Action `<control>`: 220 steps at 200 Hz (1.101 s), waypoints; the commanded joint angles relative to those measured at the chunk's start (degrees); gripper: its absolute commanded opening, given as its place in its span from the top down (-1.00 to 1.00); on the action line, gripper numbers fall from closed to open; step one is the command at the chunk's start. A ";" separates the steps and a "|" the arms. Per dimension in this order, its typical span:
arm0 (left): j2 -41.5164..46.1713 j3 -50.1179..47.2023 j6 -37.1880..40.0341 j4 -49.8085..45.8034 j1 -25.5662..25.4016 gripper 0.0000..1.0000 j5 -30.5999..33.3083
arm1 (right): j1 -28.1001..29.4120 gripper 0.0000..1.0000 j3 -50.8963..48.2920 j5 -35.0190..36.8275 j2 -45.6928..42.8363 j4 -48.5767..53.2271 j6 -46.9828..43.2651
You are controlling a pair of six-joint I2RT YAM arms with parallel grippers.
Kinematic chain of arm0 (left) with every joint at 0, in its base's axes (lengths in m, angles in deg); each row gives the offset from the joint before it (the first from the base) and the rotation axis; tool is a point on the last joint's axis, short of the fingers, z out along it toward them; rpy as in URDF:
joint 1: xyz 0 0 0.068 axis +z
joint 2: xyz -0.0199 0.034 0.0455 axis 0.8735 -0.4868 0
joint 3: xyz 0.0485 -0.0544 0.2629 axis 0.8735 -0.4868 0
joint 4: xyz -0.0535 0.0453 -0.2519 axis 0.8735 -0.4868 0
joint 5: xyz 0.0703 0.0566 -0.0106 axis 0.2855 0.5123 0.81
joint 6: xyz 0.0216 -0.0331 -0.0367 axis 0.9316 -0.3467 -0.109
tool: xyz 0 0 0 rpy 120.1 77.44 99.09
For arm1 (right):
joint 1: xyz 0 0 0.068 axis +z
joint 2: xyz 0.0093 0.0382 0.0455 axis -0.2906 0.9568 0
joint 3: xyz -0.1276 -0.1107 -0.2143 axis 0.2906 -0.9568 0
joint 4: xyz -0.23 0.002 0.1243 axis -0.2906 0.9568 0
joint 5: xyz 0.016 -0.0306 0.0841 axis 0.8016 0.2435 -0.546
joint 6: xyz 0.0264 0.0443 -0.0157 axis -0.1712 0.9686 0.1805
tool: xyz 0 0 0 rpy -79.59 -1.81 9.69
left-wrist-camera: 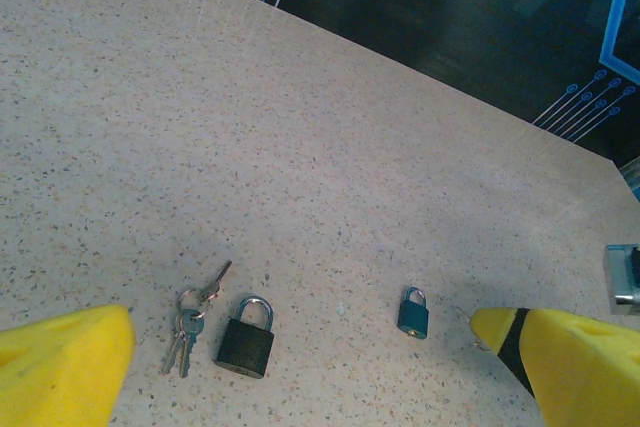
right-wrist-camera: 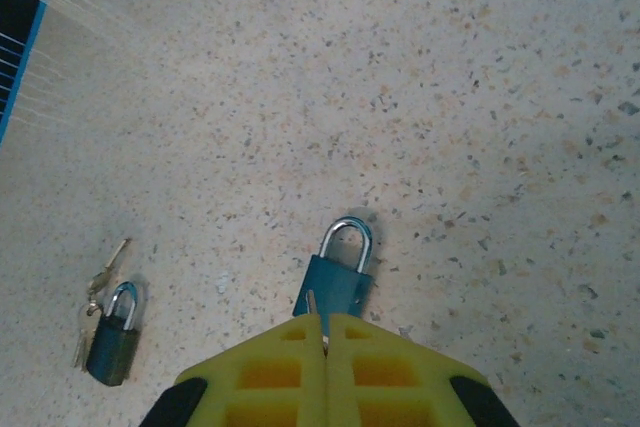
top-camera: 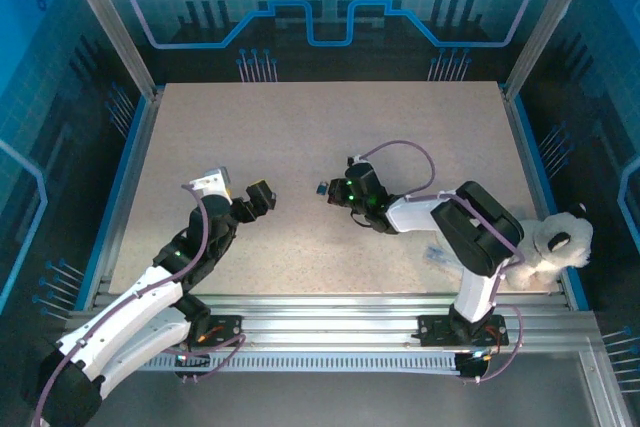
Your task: Lock with the key
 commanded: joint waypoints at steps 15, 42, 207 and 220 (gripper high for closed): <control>0.70 -0.39 -0.93 0.68 -0.28 -0.98 1.15 | -0.60 1.00 2.53 0.26 3.46 -0.13 1.73; 0.69 -0.37 -0.92 0.67 -0.27 -0.99 1.15 | -1.19 1.00 2.76 0.55 4.75 -0.18 2.15; -0.72 -0.14 -0.66 1.10 -0.29 -0.99 0.54 | -1.90 0.92 4.18 0.24 6.41 -0.29 3.37; -0.76 -0.12 -0.64 1.03 -0.21 -0.99 0.54 | -1.92 0.90 4.17 0.29 6.41 -0.31 3.37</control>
